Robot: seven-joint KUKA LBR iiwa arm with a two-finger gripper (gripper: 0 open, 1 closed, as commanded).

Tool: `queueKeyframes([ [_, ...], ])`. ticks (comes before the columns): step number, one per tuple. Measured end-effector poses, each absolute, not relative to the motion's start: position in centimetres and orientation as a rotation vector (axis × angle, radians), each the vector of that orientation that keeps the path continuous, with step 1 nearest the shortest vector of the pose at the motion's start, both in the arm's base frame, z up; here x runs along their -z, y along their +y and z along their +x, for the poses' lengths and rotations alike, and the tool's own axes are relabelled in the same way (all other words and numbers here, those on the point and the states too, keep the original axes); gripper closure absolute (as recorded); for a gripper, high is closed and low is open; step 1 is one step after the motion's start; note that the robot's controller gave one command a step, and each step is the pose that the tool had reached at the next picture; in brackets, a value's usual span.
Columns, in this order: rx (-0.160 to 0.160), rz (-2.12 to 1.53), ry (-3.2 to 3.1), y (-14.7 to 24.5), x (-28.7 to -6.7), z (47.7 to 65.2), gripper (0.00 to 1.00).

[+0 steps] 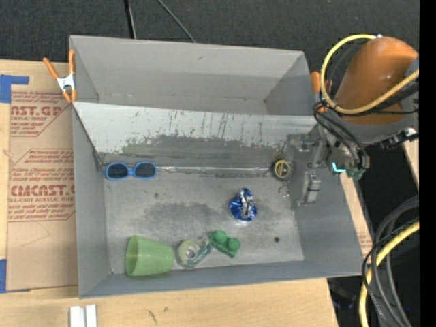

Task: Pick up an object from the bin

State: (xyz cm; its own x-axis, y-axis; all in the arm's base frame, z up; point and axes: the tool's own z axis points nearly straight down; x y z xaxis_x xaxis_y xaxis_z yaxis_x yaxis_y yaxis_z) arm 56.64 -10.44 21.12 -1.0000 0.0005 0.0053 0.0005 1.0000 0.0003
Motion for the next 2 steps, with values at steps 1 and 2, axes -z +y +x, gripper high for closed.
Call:
queueKeyframes([
  [1, 0.005, 0.372, -3.118, -2.6, -16.5, 55.7, 0.0],
  [2, 0.005, 0.407, -3.109, -2.0, -6.5, 54.7, 0.0],
])
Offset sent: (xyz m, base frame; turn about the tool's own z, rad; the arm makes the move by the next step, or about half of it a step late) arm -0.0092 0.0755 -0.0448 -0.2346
